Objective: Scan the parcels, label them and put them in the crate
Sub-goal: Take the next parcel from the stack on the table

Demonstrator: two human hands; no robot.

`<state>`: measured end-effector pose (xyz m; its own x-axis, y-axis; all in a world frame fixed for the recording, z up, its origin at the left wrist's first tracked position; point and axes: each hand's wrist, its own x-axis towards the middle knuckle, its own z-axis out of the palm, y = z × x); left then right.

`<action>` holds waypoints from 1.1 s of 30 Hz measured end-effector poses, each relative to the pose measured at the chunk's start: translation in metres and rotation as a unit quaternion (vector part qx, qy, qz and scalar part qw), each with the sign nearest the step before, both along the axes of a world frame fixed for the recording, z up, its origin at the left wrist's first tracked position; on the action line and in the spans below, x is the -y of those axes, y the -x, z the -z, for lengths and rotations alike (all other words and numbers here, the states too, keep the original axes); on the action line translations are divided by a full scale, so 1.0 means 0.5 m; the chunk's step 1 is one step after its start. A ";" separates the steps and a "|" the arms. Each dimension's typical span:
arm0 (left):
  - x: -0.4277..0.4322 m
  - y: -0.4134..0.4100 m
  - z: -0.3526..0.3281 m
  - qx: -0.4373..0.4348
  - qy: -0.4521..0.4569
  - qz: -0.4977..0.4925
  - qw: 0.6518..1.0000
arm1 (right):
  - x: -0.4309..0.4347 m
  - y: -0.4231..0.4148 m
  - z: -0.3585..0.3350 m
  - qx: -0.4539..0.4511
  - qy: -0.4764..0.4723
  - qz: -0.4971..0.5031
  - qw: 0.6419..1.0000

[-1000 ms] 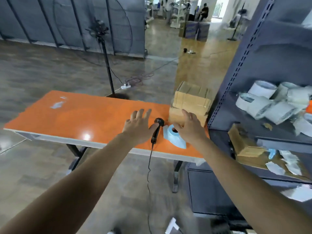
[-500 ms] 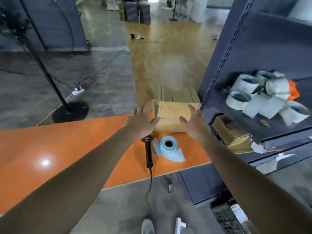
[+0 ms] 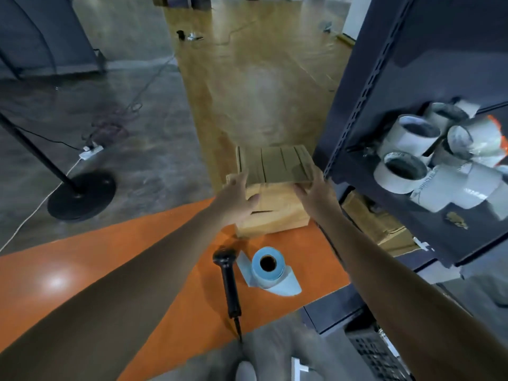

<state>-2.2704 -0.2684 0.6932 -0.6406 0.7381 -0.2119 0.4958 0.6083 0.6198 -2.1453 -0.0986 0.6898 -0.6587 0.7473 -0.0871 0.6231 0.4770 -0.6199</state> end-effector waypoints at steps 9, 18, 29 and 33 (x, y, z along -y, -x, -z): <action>0.082 0.064 -0.031 -0.044 -0.124 -0.024 0.991 | 0.078 0.055 -0.068 -0.138 -0.056 0.025 0.988; 0.307 0.113 -0.109 -0.153 -0.123 0.007 0.981 | 0.270 0.123 -0.138 -0.165 -0.044 0.008 0.985; 0.549 0.167 -0.093 -0.101 -0.092 -0.075 0.988 | 0.485 0.170 -0.114 -0.083 0.096 -0.098 0.987; 0.589 0.176 -0.077 -0.073 -0.098 -0.121 0.985 | 0.506 0.178 -0.088 -0.071 0.164 -0.154 0.972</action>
